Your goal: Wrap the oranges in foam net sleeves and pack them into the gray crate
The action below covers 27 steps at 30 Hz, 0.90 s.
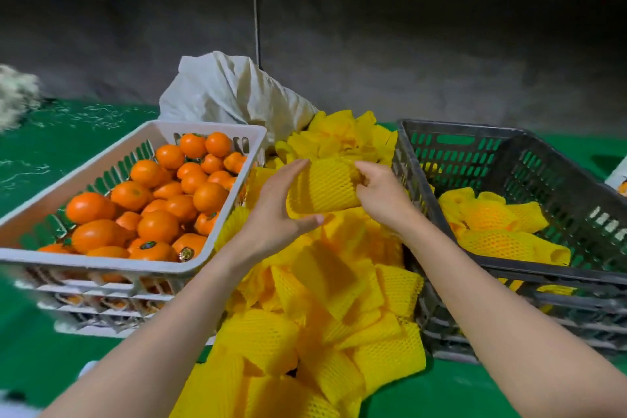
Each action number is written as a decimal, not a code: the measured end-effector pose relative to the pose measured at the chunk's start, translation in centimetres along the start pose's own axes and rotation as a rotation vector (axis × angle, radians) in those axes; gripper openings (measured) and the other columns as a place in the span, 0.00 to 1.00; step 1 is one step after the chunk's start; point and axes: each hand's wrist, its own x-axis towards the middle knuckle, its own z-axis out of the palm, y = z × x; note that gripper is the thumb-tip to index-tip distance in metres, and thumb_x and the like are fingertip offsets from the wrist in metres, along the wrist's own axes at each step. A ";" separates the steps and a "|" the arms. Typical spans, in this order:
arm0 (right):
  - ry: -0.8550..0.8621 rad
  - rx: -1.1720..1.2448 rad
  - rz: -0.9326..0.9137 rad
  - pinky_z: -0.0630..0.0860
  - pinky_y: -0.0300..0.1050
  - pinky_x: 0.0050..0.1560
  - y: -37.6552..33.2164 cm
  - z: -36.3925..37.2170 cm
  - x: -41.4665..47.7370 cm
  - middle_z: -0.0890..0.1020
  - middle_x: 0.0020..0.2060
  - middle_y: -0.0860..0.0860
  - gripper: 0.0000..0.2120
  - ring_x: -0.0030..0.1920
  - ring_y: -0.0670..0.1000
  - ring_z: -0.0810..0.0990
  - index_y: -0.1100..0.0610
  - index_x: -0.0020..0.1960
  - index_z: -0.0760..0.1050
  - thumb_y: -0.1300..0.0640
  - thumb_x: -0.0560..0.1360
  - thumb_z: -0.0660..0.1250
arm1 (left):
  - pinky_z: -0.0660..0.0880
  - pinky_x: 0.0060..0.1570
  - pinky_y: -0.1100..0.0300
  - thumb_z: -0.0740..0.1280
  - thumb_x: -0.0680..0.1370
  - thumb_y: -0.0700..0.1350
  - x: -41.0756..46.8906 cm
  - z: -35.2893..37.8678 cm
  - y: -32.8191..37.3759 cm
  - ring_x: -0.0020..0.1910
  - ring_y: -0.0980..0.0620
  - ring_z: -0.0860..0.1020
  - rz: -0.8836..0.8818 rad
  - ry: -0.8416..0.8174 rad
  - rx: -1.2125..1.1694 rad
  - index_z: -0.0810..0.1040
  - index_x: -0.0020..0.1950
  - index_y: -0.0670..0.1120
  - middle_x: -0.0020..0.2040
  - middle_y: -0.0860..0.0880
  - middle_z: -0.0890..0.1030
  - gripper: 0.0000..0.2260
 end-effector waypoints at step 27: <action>0.114 0.183 -0.124 0.64 0.30 0.32 -5.5 13.5 4.6 0.71 0.31 0.46 0.12 0.32 0.42 0.68 0.50 0.38 0.68 0.62 0.73 0.69 | 0.76 0.54 0.55 0.75 0.70 0.47 -1.6 -16.7 -10.5 0.53 0.49 0.80 -0.296 -0.251 -0.410 0.76 0.54 0.43 0.53 0.44 0.81 0.16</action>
